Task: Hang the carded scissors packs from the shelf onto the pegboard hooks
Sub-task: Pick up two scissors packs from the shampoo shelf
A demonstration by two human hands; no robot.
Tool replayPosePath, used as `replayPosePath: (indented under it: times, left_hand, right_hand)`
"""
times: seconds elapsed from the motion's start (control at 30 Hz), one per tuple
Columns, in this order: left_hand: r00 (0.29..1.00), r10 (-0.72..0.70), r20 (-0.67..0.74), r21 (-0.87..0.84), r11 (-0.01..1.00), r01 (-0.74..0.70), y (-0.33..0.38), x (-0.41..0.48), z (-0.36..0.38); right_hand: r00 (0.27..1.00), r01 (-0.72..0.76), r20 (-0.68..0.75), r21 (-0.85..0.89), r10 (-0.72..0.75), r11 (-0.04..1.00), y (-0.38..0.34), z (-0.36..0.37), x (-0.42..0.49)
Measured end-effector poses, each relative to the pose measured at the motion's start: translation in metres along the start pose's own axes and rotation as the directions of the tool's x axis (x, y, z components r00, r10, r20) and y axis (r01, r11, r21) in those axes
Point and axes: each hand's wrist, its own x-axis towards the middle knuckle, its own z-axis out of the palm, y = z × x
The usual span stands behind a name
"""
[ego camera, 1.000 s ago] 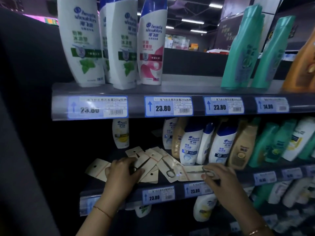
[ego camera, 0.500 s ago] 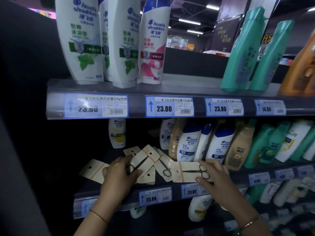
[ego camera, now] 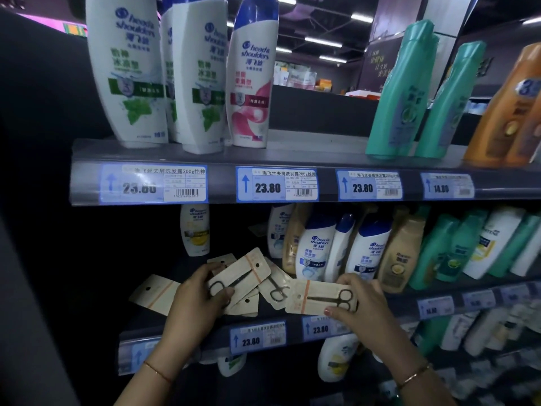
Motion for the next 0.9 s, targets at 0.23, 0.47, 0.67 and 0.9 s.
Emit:
replayPosePath:
  times: [0.23, 0.47, 0.67, 0.9]
  left_hand:
    - [0.998, -0.019, -0.058, -0.101, 0.995, 0.013, 0.004, -0.005, -0.003]
    - [0.992, -0.003, -0.123, -0.210, 0.977, -0.023, 0.022, -0.022, -0.001]
    - [0.996, 0.007, -0.094, -0.269, 0.963, -0.032, 0.030, -0.055, 0.005]
    - [1.000, -0.021, 0.004, -0.473, 0.881, 0.020, 0.027, -0.115, -0.024]
  right_hand:
    - [0.995, 0.096, -0.031, 0.080, -0.094, 0.992, 0.007, -0.006, -0.003]
    - [0.998, 0.027, 0.043, 0.282, -0.040, 0.959, -0.003, -0.019, -0.027]
    - [0.980, -0.192, 0.170, 0.684, 0.102, 0.704, -0.034, 0.001, -0.062]
    - [0.934, -0.333, 0.355, 0.844, 0.026, 0.421, -0.062, 0.032, -0.107]
